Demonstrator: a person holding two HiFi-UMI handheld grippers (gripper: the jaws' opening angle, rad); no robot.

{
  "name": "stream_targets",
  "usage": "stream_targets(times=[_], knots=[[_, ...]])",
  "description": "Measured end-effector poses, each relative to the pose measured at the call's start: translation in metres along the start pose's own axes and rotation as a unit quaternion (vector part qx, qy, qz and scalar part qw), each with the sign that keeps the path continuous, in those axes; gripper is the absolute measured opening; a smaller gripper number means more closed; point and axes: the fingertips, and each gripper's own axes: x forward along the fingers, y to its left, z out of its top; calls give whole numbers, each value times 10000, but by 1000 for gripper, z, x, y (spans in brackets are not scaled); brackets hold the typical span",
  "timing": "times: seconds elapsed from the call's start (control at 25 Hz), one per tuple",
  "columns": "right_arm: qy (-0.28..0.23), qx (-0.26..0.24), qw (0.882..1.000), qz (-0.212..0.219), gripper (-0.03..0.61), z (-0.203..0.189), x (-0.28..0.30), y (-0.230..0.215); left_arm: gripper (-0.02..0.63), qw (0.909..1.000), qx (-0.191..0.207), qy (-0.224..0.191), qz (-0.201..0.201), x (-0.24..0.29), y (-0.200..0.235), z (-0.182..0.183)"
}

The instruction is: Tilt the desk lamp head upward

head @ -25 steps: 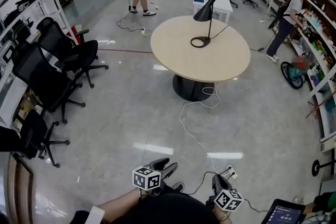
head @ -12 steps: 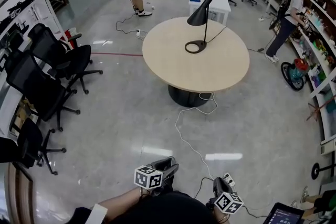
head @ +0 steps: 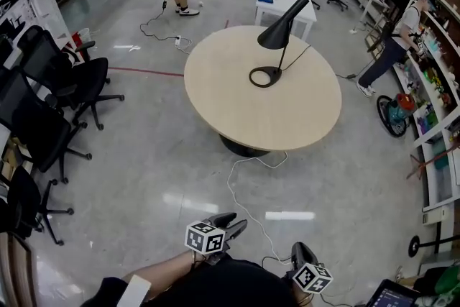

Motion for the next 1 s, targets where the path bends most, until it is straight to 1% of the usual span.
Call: stream_targets(times=[0.12,0.36,0.48,0.6,0.72,0.8,1.0], knots=[[35,-56,10000,19,44,16,19,11,210,10000,-50,45,23,6,22,16],[311,-110,9994,54,44,31,52,19,210,9995,-166,51,264,5,65,43],[490,-149,9984,220,44,38,73,26,210,9987,-312,28,403,11,76,53],[619,-180,9971,409,44,54,101,25,210,9978,-428,-24,515,24,78,64],[639,-160,9958,635,44,80,136,20,210,9963,-492,-94,696,40,83,78],[580,-163,9952,765,44,104,157,14,210,9947,-559,-208,842,54,87,91],[402,-346,9930,1055,44,174,201,-7,210,9922,-556,-637,915,100,80,148]])
